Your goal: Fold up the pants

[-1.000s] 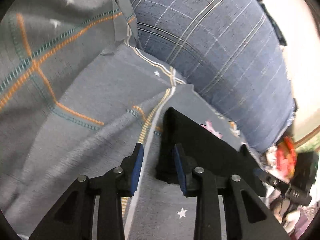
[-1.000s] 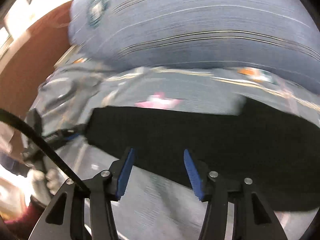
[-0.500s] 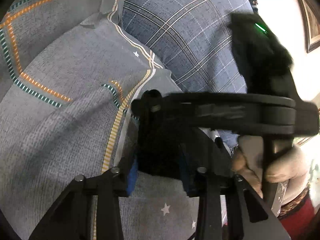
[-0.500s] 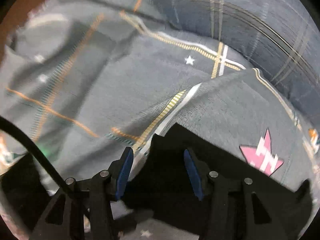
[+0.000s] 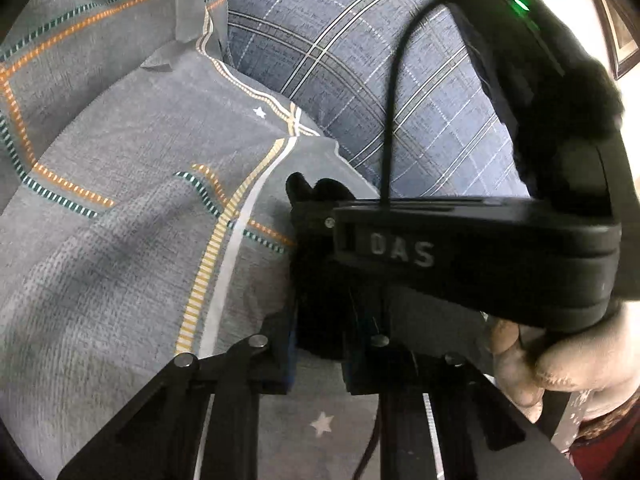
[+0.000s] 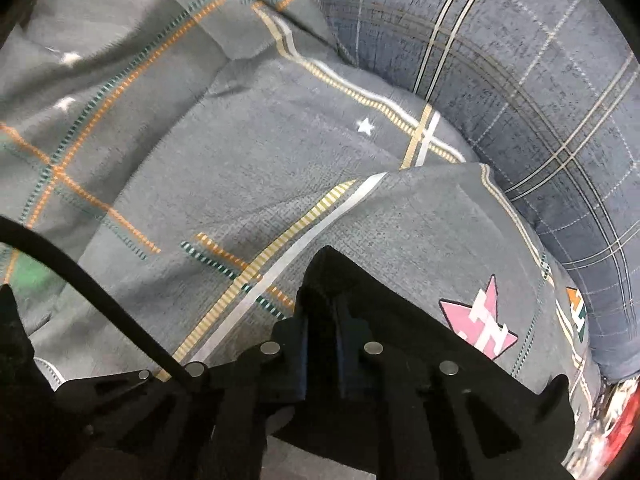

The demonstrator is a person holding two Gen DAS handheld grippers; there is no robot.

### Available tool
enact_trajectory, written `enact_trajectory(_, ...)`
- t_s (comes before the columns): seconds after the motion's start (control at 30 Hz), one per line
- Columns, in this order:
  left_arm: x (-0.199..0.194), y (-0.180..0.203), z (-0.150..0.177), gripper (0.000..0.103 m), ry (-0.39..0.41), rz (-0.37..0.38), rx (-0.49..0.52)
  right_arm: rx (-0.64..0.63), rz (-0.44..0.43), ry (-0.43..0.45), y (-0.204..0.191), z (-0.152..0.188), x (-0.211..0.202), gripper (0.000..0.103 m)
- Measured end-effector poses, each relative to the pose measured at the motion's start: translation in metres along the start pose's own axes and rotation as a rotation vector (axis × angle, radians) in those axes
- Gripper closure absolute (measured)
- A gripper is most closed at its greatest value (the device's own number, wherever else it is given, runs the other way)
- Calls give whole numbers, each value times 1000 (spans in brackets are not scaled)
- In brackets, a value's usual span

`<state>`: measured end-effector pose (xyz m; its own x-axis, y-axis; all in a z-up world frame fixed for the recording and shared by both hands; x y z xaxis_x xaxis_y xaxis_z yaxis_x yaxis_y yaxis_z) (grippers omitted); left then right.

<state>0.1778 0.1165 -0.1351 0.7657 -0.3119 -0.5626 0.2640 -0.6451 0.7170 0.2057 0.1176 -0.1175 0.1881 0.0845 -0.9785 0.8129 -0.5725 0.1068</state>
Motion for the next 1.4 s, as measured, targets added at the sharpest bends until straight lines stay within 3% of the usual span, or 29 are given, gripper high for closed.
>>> enact_trajectory(0.27,-10,59,-7,87,-5,36,58,96,-122,144,23,0,-54,93)
enact_trajectory(0.5,26,126,19,87,-93,34,180,264,-182,236,101,40,-82,93)
enact_trajectory(0.7,91,172,45,87,-180,-5,261,423,-239,279,175,85,-73,93)
enact_trajectory(0.9,144,181,76,86,-269,-62,299,579,-285,272,225,132,-42,93)
enact_trajectory(1.0,149,184,77,85,-268,-82,327,626,-313,287,238,147,-31,92)
enact_trajectory(1.17,122,192,84,65,-313,-48,327,665,-352,322,247,156,-28,77)
enact_trajectory(1.23,93,195,87,58,-303,-18,338,676,-366,340,248,159,-35,57)
enact_trajectory(1.3,69,192,85,53,-288,8,341,681,-351,374,255,164,-48,46)
enact_trajectory(1.4,43,180,71,52,-240,-3,333,689,-284,442,270,171,-74,45)
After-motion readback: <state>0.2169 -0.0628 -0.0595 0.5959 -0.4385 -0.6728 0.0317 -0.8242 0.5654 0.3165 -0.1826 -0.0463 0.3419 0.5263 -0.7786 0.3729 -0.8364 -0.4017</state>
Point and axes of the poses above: each gripper's, at about its wrist camera, not at the fingertips, and x roughly the way its jaws point, y to its right, z to its underside, the point moved 10 cm from there along x, roughly the way its jaws point
